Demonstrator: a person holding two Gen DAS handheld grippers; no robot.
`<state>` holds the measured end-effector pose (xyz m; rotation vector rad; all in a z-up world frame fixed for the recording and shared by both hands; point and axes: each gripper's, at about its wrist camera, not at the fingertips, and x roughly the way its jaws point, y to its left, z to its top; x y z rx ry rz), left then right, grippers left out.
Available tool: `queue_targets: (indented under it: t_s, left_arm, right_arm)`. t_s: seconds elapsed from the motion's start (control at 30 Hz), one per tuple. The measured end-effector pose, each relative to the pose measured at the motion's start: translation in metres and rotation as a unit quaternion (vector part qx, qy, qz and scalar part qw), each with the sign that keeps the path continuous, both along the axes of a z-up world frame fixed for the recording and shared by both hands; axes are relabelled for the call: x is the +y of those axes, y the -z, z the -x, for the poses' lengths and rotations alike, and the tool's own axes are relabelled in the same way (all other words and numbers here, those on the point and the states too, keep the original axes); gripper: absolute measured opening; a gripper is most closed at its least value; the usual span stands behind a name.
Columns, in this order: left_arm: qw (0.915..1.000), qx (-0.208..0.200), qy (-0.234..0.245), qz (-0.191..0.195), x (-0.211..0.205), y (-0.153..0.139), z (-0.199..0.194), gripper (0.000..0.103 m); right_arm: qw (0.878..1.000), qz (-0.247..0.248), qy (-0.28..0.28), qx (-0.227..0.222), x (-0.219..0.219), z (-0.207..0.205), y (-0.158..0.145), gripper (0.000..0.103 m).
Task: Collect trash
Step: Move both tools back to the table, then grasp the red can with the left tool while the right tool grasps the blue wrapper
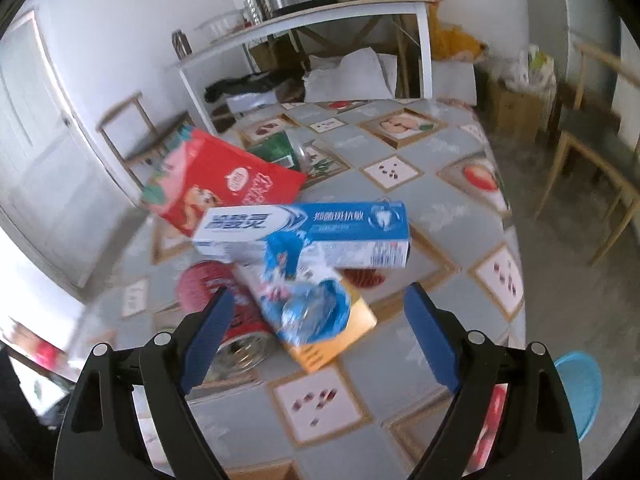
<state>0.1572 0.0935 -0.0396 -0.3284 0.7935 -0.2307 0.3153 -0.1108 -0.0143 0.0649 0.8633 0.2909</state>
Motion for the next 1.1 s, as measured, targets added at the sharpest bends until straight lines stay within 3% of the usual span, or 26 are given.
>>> queue_targets:
  t_s: [0.17,0.33,0.43,0.63,0.9,1.1]
  left_arm:
    - [0.9997,0.006,-0.011,0.019,0.017,0.006,-0.006,0.083]
    - [0.9994,0.013,-0.013,0.030,0.025,0.011,-0.008,0.083]
    - [0.9993,0.014,-0.013,0.034,0.026,0.012,-0.008,0.083]
    - [0.9982,0.022,-0.008,0.055,0.029,0.014,-0.009,0.083]
    - [0.9958,0.038,-0.019,0.081,0.040,0.021,-0.009,0.083]
    - [0.9887,0.058,-0.016,0.137,0.048,0.024,-0.022,0.083]
  right_arm:
    - [0.999,0.030,-0.003,-0.014,0.016,-0.009,0.006,0.084]
    - [0.999,0.052,-0.003,-0.009,0.027,-0.012,0.013,0.063]
    - [0.998,0.055,0.000,-0.003,0.029,-0.012,0.016,0.046]
    - [0.999,0.038,0.007,0.022,0.023,-0.010,0.022,0.026]
    - [1.000,0.000,0.013,0.011,0.011,0.012,0.014,0.017]
    - [0.999,-0.040,0.018,0.002,-0.011,0.033,0.012,0.016]
